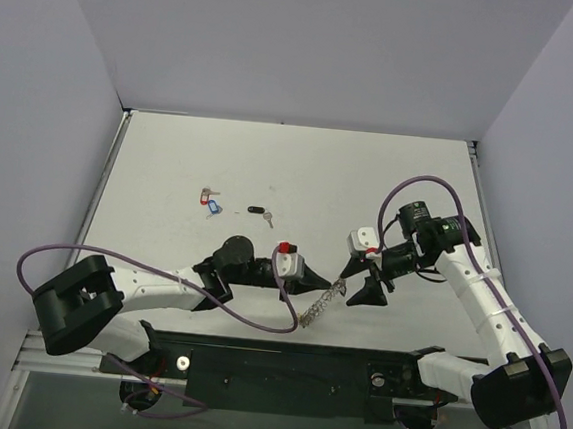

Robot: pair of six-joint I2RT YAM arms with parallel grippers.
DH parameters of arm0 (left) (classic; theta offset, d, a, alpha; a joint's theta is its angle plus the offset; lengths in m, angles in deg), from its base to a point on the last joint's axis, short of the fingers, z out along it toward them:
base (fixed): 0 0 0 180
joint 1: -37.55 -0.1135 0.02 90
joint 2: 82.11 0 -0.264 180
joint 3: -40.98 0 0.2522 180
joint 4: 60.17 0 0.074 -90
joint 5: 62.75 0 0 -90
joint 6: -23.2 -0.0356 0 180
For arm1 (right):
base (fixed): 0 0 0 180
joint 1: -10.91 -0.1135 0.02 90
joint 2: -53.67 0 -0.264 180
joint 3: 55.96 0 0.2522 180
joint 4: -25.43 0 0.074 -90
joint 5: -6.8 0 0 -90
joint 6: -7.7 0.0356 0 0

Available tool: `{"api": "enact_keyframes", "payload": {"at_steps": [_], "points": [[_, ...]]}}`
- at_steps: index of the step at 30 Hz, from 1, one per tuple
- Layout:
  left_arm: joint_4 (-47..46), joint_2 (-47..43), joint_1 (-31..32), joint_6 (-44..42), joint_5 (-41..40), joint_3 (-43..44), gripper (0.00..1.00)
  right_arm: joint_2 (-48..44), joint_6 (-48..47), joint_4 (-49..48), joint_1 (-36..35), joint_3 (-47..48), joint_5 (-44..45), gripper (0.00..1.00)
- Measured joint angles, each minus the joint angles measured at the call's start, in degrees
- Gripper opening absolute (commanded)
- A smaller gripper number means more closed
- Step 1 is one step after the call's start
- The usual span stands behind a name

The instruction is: Put the keys on the keyring

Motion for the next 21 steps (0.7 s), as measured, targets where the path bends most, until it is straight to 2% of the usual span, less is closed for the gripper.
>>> {"api": "enact_keyframes", "payload": {"at_steps": [9, 21], "points": [[-10.12, 4.24, 0.26, 6.95, -0.90, 0.00, 0.00, 2.21, -0.33, -0.07, -0.68, 0.00, -0.68, 0.45], [-13.29, 5.14, 0.57, 10.67, -1.97, 0.00, 0.00, 3.39, 1.73, -0.94, -2.16, 0.00, -0.72, 0.35]]}}
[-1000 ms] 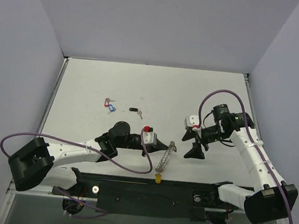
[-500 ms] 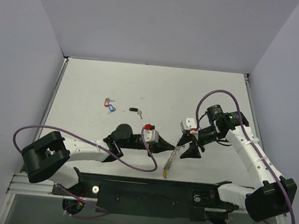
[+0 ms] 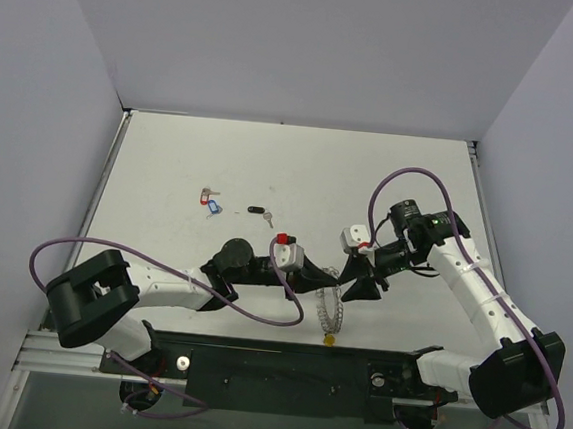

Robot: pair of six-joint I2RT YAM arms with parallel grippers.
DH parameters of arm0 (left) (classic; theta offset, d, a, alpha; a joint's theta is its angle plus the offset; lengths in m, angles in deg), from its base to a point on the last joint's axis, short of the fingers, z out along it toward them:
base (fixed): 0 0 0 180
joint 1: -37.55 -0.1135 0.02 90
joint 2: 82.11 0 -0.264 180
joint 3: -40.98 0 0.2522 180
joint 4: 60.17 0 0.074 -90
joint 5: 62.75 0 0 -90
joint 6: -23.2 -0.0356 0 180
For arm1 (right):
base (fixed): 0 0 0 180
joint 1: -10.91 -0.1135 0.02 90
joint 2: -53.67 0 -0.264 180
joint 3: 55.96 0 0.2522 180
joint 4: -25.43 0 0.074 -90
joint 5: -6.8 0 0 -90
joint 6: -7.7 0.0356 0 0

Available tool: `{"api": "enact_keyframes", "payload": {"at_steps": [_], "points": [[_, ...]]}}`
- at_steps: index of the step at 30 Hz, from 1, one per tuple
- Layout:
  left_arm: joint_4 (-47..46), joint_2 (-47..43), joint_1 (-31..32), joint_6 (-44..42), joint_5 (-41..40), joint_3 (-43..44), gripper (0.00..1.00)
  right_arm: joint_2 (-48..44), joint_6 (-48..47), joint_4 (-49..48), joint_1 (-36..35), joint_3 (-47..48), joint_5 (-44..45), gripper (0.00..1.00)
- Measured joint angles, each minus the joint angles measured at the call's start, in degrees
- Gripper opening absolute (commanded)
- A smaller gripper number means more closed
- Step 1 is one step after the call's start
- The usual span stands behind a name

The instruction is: Put the keys on the keyring

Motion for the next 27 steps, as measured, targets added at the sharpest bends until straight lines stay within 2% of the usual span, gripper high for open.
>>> {"api": "enact_keyframes", "payload": {"at_steps": [5, 8, 13, 17, 27], "points": [[0.02, 0.26, 0.02, 0.70, -0.37, 0.00, 0.00, 0.00, 0.70, -0.15, -0.07, 0.00, -0.02, 0.29], [0.02, 0.26, 0.02, 1.14, -0.39, 0.00, 0.00, 0.00, 1.07, -0.44, -0.04, 0.00, -0.02, 0.20], [0.02, 0.37, 0.07, 1.70, -0.39, 0.00, 0.00, 0.15, 2.14, -1.33, -0.07, 0.00, 0.02, 0.12], [0.00, 1.03, 0.07, 2.67, -0.39, 0.00, 0.00, 0.26, 3.48, -2.38, -0.04, 0.00, 0.07, 0.01], [0.07, 1.20, 0.07, 4.42, -1.03, 0.00, 0.00, 0.26, 6.78, -3.74, -0.07, 0.02, 0.59, 0.00]]}}
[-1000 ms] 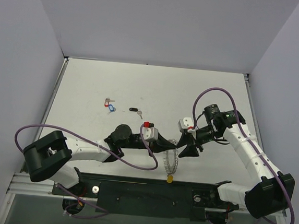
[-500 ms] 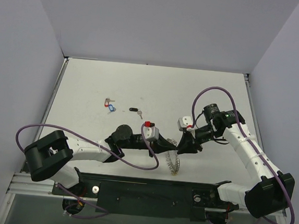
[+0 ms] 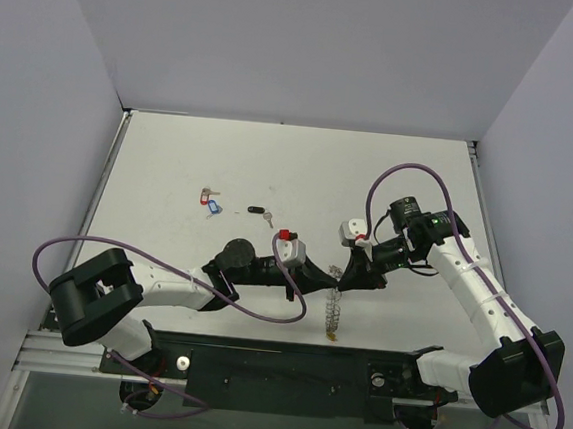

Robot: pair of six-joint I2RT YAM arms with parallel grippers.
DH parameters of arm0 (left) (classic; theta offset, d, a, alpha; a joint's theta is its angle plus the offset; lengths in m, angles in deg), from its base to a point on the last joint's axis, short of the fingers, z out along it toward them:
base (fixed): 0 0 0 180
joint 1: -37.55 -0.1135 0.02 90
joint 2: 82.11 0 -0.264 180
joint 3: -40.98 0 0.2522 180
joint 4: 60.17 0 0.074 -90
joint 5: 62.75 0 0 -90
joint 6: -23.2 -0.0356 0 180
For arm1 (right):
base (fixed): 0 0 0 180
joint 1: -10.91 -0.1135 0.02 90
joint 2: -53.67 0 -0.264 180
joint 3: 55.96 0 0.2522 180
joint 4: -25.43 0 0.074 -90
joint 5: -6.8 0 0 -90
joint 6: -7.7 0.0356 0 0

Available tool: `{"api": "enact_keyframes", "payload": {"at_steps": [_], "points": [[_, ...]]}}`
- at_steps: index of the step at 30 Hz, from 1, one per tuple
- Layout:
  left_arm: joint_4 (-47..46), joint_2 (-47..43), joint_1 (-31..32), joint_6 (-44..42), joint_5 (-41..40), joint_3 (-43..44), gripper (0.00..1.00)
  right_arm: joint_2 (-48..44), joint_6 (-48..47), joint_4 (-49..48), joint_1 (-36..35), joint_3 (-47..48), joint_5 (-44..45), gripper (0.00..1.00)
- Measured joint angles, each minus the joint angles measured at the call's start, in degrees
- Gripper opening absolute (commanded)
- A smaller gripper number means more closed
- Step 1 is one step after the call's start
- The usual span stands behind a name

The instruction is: Put the keys on the keyring

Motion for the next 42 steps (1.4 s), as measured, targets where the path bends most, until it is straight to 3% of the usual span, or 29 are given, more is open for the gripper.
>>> {"api": "enact_keyframes", "payload": {"at_steps": [3, 5, 9, 13, 20, 30, 42], "points": [[0.07, 0.00, 0.00, 0.98, -0.26, 0.00, 0.00, 0.00, 1.11, -0.17, 0.00, 0.02, 0.28, 0.00], [0.15, 0.00, -0.02, 1.73, -0.48, 0.00, 0.06, 0.00, 1.73, -0.20, 0.00, 0.04, 0.42, 0.00], [0.26, 0.00, -0.13, 3.67, -1.05, 0.00, 0.37, 0.00, 2.91, -0.33, 0.00, 0.17, 0.92, 0.00], [0.00, -0.76, -0.79, 5.11, -2.25, -0.11, 0.47, 0.00, 3.50, -0.31, 0.00, 0.17, 2.47, 0.00], [2.01, -6.19, -2.69, 4.76, -2.93, -1.77, 0.48, 0.00, 4.98, -0.20, 0.00, 0.22, 4.68, 0.00], [14.78, -7.13, -2.71, -1.68, -0.46, 0.31, 0.47, 1.29, 4.94, 3.08, 0.00, 3.04, 9.70, 0.00], [12.46, 0.11, -0.50, -3.26, -0.17, 2.56, 0.43, 1.66, 3.93, 4.24, 0.07, 3.04, 10.01, 0.00]]}}
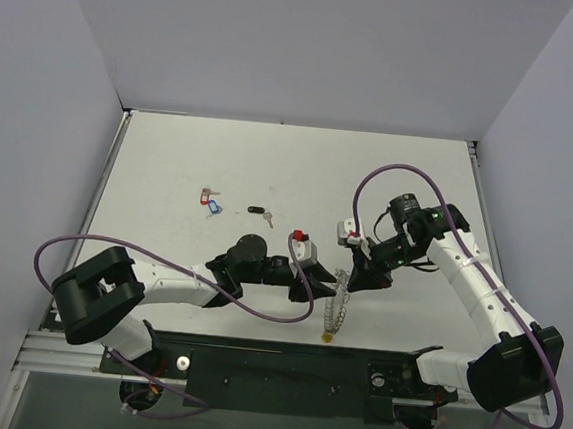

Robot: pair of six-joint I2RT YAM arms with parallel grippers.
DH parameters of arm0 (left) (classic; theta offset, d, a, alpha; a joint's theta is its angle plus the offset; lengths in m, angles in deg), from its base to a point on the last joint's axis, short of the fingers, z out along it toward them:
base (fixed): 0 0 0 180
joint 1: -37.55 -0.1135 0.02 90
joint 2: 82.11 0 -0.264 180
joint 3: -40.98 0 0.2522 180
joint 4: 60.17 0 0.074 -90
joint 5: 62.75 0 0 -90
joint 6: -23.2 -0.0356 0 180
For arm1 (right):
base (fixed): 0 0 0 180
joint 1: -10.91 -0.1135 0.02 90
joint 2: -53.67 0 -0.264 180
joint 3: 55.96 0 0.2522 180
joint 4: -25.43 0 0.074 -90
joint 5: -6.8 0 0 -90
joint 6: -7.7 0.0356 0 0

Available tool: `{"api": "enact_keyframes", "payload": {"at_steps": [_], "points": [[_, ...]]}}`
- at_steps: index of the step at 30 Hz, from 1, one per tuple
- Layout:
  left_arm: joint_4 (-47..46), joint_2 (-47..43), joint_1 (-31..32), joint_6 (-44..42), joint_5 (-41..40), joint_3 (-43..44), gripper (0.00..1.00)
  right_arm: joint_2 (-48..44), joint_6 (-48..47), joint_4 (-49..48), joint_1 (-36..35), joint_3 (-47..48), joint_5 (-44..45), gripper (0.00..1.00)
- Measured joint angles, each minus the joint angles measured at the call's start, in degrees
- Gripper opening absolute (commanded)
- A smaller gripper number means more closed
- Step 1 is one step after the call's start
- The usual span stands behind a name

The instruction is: Put the keys on the keyring

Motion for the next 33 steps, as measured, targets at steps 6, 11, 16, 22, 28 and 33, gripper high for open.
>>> {"api": "enact_keyframes", "payload": {"at_steps": [6, 11, 16, 22, 28, 33], "points": [[-1.49, 1.84, 0.83, 0.11, 0.02, 1.38, 0.40, 0.00, 0.00, -0.02, 0.15, 0.00, -0.04, 0.00], [-2.45, 2.01, 1.11, 0.24, 0.00, 1.88, 0.35, 0.00, 0.00, -0.02, 0.39, 0.00, -0.07, 0.00], [-2.71, 2.73, 1.64, 0.26, 0.09, 2.27, 0.33, 0.00, 0.00, -0.02, 0.79, 0.00, -0.17, 0.00], [-3.02, 3.23, 1.99, 0.28, 0.33, 2.62, 0.30, 0.00, 0.00, -0.02, 1.25, 0.00, -0.31, 0.00], [-3.04, 3.72, 2.08, 0.31, 0.37, 2.80, 0.28, 0.00, 0.00, 0.00, 1.25, 0.00, -0.61, 0.00], [-3.04, 3.76, 2.10, 0.31, 0.24, 2.82, 0.23, 0.00, 0.00, 0.00, 1.51, 0.00, -0.83, 0.00]]}}
